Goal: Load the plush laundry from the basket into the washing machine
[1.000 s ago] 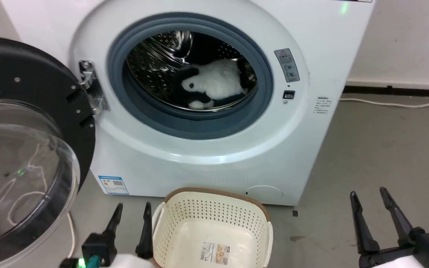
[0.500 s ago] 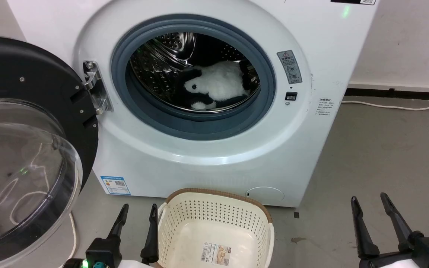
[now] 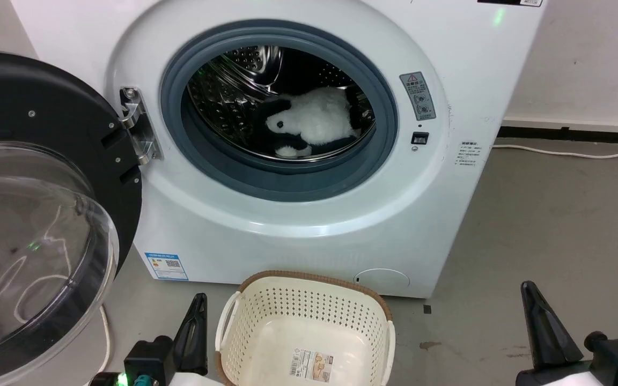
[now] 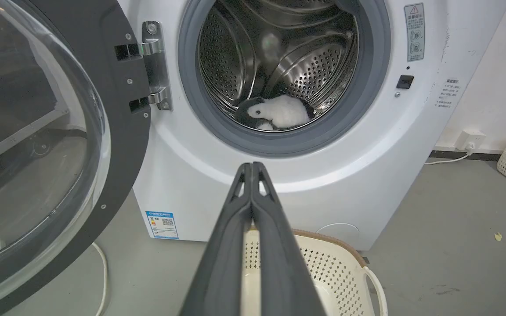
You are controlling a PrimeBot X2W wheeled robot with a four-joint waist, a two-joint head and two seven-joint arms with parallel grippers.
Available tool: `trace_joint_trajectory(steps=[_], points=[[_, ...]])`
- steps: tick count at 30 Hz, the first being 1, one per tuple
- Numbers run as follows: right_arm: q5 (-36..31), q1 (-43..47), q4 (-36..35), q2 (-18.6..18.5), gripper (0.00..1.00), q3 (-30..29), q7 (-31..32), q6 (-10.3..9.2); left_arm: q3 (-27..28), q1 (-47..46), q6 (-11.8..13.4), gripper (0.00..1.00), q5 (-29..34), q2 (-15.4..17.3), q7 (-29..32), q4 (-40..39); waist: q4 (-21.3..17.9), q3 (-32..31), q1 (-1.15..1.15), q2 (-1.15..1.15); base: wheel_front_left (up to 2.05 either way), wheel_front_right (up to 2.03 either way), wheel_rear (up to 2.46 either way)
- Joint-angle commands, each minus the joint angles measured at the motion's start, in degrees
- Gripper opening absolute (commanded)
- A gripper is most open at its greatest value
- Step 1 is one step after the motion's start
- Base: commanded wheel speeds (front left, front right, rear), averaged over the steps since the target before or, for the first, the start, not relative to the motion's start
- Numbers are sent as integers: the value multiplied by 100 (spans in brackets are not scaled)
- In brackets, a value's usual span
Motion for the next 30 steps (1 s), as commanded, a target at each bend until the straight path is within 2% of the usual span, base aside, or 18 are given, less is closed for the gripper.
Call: trace_joint_trajectory(steps=[1, 30], points=[[-42, -43, -7, 2, 0, 14, 26, 0, 33, -19, 1, 0, 55, 0, 40, -54, -3, 1, 0, 0, 0, 0, 0], [-177, -182, -29, 7, 0, 99, 391, -2, 191, -77, 6, 0, 287, -5, 403, -268, -58, 21, 0, 0, 0, 0, 0]])
